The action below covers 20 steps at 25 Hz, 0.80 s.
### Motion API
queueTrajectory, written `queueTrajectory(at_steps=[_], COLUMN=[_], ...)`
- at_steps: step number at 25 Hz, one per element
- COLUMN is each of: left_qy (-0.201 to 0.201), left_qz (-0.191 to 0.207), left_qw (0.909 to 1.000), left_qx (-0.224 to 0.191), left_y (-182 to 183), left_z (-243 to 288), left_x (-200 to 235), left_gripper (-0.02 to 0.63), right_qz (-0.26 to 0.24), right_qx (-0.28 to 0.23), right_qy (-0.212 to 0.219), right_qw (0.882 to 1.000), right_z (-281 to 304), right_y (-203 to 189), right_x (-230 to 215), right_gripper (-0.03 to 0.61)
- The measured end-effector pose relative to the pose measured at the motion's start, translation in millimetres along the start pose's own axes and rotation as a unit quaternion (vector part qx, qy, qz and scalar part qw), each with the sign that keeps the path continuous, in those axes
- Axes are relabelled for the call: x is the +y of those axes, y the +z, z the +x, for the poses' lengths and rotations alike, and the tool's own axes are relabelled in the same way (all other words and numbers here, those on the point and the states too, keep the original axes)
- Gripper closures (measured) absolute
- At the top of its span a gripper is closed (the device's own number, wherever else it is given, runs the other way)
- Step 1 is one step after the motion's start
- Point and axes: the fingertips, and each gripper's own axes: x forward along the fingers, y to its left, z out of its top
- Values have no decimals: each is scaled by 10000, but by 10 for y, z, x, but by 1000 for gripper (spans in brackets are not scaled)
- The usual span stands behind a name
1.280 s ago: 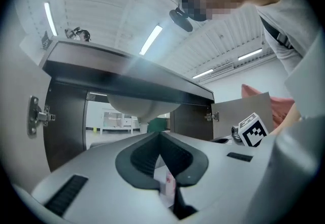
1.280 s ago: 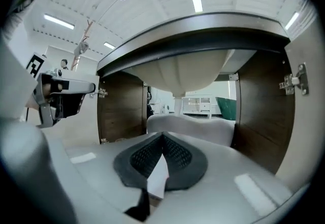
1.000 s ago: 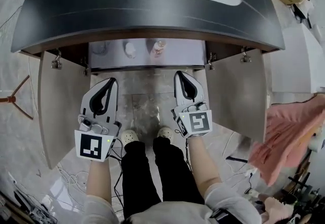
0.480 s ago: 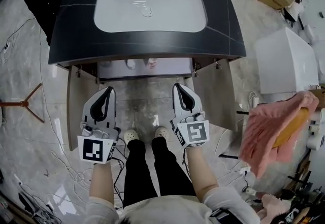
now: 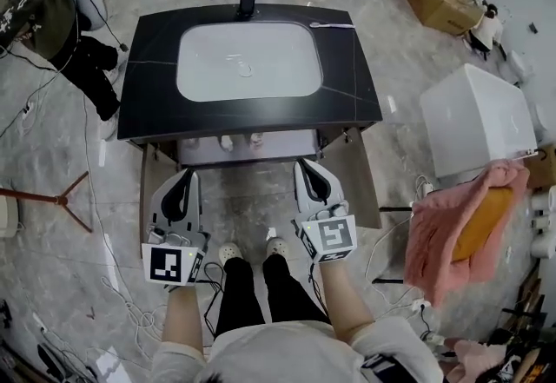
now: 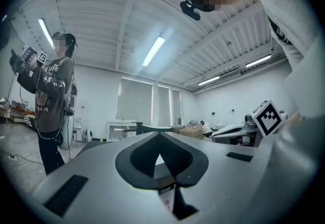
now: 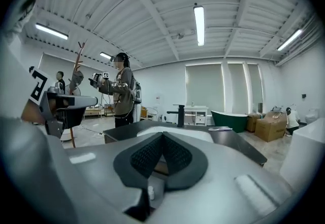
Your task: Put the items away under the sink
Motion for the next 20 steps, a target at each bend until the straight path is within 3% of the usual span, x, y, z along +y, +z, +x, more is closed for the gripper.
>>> queueTrajectory(at_steps=[8, 20], left_qy=[-7, 44], left_qz=[174, 124], left_qw=[9997, 9987], left_qx=[-198, -498], left_y=[594, 1133], left_z=[-34, -63], left_x=[-99, -243], left_gripper=[612, 612], right_qz=[18, 18], right_qx=[-192, -533], right_qy=[-85, -161], right_qw=[9998, 9984], right_z=[-203, -453], right_y=[589, 1207], right_x=[-105, -234], right_gripper=[568, 568])
